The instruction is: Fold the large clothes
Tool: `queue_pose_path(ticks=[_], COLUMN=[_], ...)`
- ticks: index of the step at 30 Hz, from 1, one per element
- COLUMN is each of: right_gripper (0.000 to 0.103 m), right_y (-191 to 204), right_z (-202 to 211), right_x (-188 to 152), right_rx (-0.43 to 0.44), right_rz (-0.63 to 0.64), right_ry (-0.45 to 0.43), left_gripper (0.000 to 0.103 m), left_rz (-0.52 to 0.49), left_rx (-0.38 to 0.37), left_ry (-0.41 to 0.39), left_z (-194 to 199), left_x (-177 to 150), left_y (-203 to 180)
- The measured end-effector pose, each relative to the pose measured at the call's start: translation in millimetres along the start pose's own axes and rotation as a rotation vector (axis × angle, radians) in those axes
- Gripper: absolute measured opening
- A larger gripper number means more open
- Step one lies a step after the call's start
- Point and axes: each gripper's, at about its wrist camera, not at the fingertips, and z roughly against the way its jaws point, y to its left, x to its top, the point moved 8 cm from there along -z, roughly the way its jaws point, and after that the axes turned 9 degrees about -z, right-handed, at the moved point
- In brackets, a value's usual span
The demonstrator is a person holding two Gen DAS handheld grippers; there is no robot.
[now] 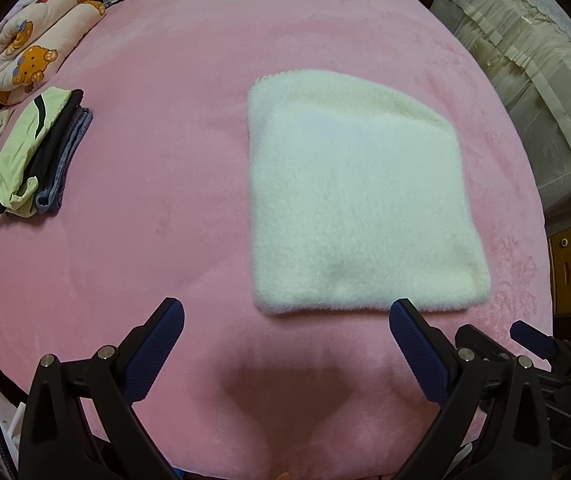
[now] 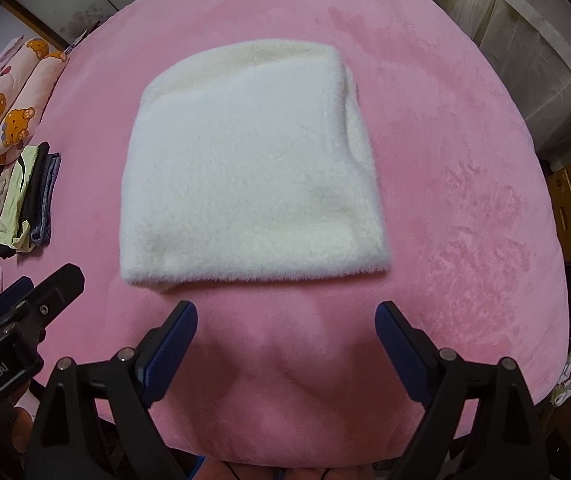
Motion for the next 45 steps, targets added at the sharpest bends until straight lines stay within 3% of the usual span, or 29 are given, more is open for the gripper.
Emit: queue_pose_path(ticks=[10,15,20,25,32,39,41,45], right_gripper=[0.091,0.091,0.091,0.091,0.092,0.087,0.085,0.074], right_y=[-31.0,-44.9,-61.6,-71.0,-49.6,-15.8,-11.2,-19.5], right_z=[-27.6,-42.7,-69.3,-108.4,-145.2,-161.6,-162.1,-160.2], right_x=[19.3,42.2,71.2,100.7,121.3,134.6,136.5,140.1], right_rx=[0.019,-0.002,0.15,0.379,0.586,0.669,0.667,0.693], right_rz=[-0.026,0.038,-0.035,-0.12,-0.06,0.021,0.056,0.011], right_ry=[0.018,-0.023,-0.006,0.093,0.183,0.181,0.172,0.155], left_gripper=[0.102,0.102,0.102,0.102,0.102,0.101,0.098,0.087], left_rz=[-0.017,-0.001,0.011,0.026,0.034,0.076,0.102,0.149], left_rx=[0.057,0.064,0.024,0.007,-0.103,-0.254,-0.296,-0.369], left_ry=[0.047,0.086,0.09,0.069,0.063,0.051,0.042,0.007], left_z=[-38.8,-62.9,-80.8,-94.3,-114.6,-138.6,-146.6,-156.0], left_x=[-0.5,2.8,14.1,30.2,52.4,70.8,78.1,90.9], left_y=[3.7,10.4,19.8,34.7,38.2,38.3,40.4,42.7])
